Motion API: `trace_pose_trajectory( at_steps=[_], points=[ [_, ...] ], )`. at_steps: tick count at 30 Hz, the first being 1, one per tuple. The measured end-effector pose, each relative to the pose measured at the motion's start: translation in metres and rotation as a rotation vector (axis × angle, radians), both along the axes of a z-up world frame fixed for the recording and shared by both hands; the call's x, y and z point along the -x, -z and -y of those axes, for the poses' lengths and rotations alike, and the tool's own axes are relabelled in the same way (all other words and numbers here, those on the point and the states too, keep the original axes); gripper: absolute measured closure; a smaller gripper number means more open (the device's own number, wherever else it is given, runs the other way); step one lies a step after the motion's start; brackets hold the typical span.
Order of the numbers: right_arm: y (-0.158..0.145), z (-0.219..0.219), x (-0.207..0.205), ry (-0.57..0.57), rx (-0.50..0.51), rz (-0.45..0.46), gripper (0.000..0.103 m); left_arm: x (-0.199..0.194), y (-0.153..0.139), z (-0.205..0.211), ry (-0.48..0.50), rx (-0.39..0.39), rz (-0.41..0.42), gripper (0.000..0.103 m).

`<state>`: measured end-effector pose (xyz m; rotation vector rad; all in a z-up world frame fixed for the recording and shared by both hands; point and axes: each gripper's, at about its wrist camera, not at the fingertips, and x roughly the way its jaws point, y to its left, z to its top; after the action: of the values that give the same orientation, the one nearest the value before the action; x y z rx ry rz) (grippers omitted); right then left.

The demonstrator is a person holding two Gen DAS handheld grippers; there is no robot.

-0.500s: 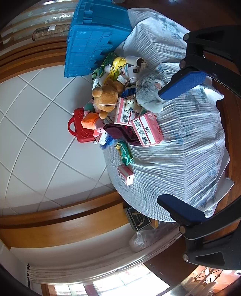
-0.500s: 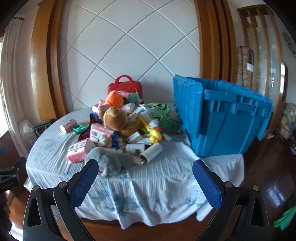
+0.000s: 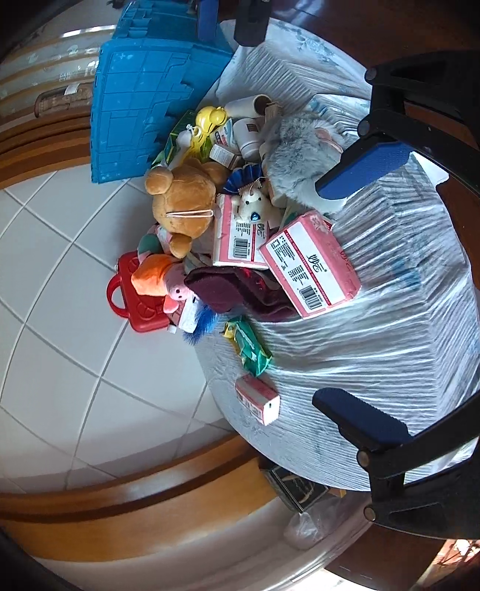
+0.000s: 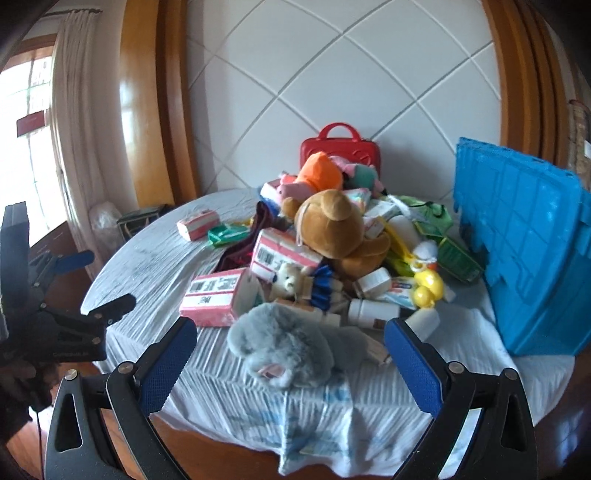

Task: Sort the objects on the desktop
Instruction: 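Move both tools toward the pink-and-white tissue pack and grey plush toy, then grasp the pink-and-white tissue pack with the left tool while the right tool grasps the grey plush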

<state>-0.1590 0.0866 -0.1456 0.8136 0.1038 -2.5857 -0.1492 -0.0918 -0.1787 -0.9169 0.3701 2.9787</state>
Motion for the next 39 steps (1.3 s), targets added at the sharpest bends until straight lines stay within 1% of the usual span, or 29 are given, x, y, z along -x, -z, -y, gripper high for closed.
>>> trace_pose_trajectory(
  at_steps=[2,4,7,9,11,13,15,16,18,20,21,23,24,25,26,27,28,29,30,31,35,37,39],
  points=[
    [0.01,0.012,0.005,-0.056,-0.028,0.007,0.0,0.016,0.007,0.003,0.065,0.016,0.014,0.0],
    [0.021,0.021,0.011,-0.113,-0.077,0.018,0.0,0.031,0.015,0.004,0.114,0.039,0.05,0.0],
    [0.039,0.034,0.023,-0.193,-0.142,0.041,0.0,0.048,0.024,0.007,0.166,0.031,0.083,0.0],
    [0.051,0.04,0.038,-0.234,-0.183,0.059,0.0,0.058,0.03,0.01,0.176,0.018,0.106,0.0],
    [0.062,0.043,0.053,-0.257,-0.214,0.075,0.0,0.068,0.036,0.011,0.168,0.028,0.128,0.0],
    [0.071,0.044,0.066,-0.288,-0.224,0.093,0.0,0.075,0.043,0.012,0.152,0.034,0.15,0.0],
    [0.081,0.046,0.074,-0.331,-0.251,0.091,0.0,0.078,0.048,0.012,0.164,0.036,0.159,0.0],
    [0.086,0.048,0.076,-0.361,-0.276,0.081,0.0,0.079,0.05,0.012,0.168,0.048,0.161,0.0],
    [0.096,0.051,0.078,-0.393,-0.317,0.074,0.0,0.082,0.056,0.01,0.2,0.068,0.174,0.0],
    [0.105,0.056,0.081,-0.424,-0.343,0.089,0.005,0.086,0.061,0.01,0.241,0.096,0.189,0.0],
    [0.109,0.058,0.082,-0.435,-0.356,0.091,0.009,0.089,0.064,0.009,0.266,0.11,0.2,0.0],
    [0.116,0.064,0.083,-0.453,-0.393,0.079,0.012,0.096,0.068,0.008,0.329,0.142,0.208,0.0],
    [0.119,0.066,0.083,-0.462,-0.412,0.071,0.015,0.1,0.07,0.007,0.365,0.16,0.21,0.0],
    [0.122,0.068,0.084,-0.466,-0.429,0.071,0.026,0.105,0.072,0.007,0.402,0.173,0.215,0.0],
    [0.127,0.071,0.088,-0.46,-0.452,0.087,0.032,0.11,0.074,0.007,0.439,0.181,0.223,0.0],
    [0.13,0.072,0.09,-0.458,-0.466,0.101,0.037,0.116,0.077,0.008,0.469,0.192,0.23,0.002],
    [0.133,0.074,0.092,-0.461,-0.482,0.103,0.037,0.122,0.081,0.008,0.495,0.209,0.238,0.006],
    [0.136,0.076,0.092,-0.459,-0.5,0.096,0.037,0.128,0.085,0.01,0.515,0.224,0.247,0.013],
    [0.138,0.078,0.093,-0.455,-0.522,0.093,0.037,0.134,0.086,0.012,0.554,0.209,0.26,0.016],
    [0.141,0.08,0.094,-0.449,-0.537,0.094,0.037,0.139,0.088,0.013,0.583,0.206,0.262,0.017],
    [0.144,0.083,0.097,-0.42,-0.545,0.107,0.037,0.157,0.095,0.009,0.651,0.247,0.248,0.017],
    [0.145,0.085,0.098,-0.406,-0.554,0.107,0.036,0.165,0.101,0.009,0.679,0.234,0.265,0.017],
    [0.147,0.087,0.099,-0.395,-0.567,0.114,0.037,0.169,0.105,0.012,0.684,0.204,0.252,0.017]
  ],
)
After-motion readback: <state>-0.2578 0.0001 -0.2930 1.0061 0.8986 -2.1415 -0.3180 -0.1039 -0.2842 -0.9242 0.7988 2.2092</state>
